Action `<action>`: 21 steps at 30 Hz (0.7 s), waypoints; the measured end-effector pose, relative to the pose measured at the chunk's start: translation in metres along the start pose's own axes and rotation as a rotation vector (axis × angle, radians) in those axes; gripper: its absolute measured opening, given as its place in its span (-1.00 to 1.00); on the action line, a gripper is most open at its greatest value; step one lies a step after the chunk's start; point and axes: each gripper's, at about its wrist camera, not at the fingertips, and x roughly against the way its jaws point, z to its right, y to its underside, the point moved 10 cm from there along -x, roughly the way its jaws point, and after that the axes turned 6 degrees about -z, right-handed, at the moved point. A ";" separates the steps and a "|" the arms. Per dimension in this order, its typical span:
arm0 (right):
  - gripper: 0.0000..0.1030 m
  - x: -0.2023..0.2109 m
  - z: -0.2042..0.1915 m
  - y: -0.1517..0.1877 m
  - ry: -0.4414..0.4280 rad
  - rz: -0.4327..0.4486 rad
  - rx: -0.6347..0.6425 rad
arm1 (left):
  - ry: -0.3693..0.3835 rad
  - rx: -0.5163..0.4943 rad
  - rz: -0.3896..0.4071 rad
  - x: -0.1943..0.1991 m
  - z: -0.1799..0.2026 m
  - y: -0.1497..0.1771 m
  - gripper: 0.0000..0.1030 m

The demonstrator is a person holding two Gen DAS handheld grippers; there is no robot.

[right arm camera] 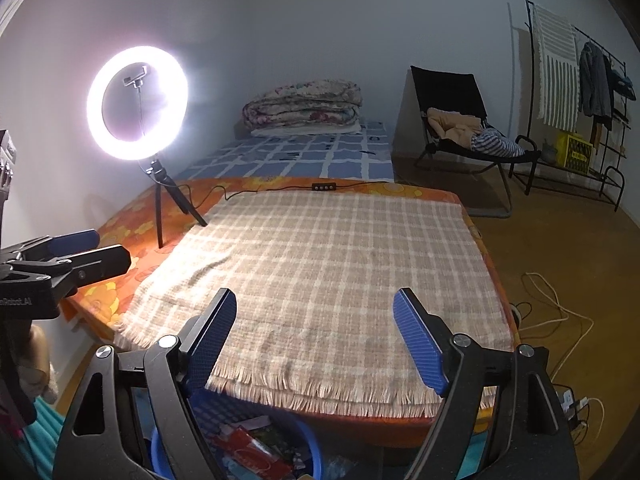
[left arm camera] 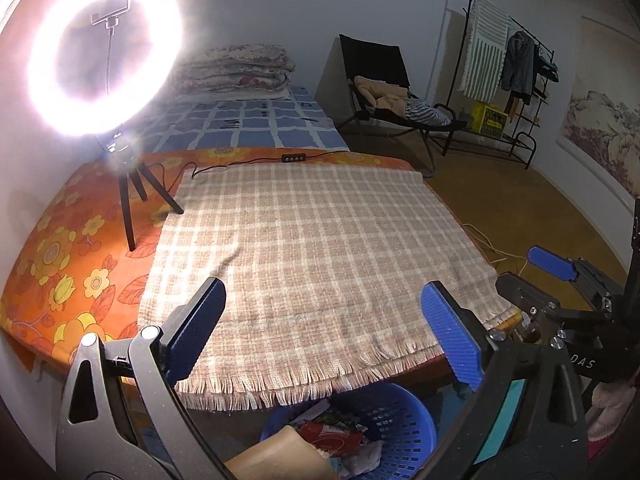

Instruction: Collect trash

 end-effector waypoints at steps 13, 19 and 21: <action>0.57 -0.002 -0.004 -0.001 -0.017 -0.001 -0.009 | -0.015 -0.005 0.006 0.000 -0.002 -0.001 0.95; 0.57 -0.004 -0.002 0.000 -0.019 -0.004 -0.023 | -0.022 -0.010 -0.002 -0.002 0.000 0.001 0.95; 0.57 -0.004 -0.002 0.000 -0.020 -0.004 -0.021 | -0.024 -0.010 -0.001 -0.002 0.000 0.001 0.95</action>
